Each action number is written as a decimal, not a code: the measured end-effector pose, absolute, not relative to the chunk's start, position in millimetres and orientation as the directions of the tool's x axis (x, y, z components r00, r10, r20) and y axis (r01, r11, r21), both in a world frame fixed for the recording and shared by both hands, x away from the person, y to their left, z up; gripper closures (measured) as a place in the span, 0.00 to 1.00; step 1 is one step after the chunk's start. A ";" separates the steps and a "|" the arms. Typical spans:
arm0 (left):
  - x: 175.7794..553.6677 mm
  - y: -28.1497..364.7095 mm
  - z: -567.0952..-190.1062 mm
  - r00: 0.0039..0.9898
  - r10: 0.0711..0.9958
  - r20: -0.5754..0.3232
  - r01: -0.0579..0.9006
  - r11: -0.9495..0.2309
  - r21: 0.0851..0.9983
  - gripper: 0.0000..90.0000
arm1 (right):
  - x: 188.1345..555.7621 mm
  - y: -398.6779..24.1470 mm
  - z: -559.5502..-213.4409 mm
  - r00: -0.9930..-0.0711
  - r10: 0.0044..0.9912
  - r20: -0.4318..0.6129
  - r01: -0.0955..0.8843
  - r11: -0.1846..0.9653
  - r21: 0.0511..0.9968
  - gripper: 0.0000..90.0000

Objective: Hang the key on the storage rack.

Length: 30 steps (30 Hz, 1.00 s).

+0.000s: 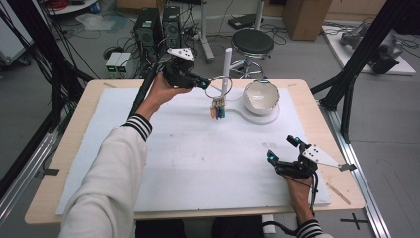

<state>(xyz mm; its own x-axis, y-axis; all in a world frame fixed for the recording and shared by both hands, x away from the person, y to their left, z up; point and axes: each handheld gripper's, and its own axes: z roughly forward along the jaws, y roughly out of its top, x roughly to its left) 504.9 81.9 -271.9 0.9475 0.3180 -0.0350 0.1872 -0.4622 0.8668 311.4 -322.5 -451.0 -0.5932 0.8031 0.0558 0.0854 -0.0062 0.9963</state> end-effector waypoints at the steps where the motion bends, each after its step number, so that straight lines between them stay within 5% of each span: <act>1: 506.8 80.8 -274.0 0.947 0.318 -0.040 0.191 -0.459 0.867 0.97 | 311.5 -322.4 -451.1 -0.593 0.803 0.056 0.085 -0.006 0.996 0.03; 30: 537.9 65.7 -308.5 0.879 0.465 -0.104 0.346 -0.474 0.809 0.97 | 310.9 -322.8 -451.0 -0.594 0.802 0.067 0.095 -0.013 0.995 0.03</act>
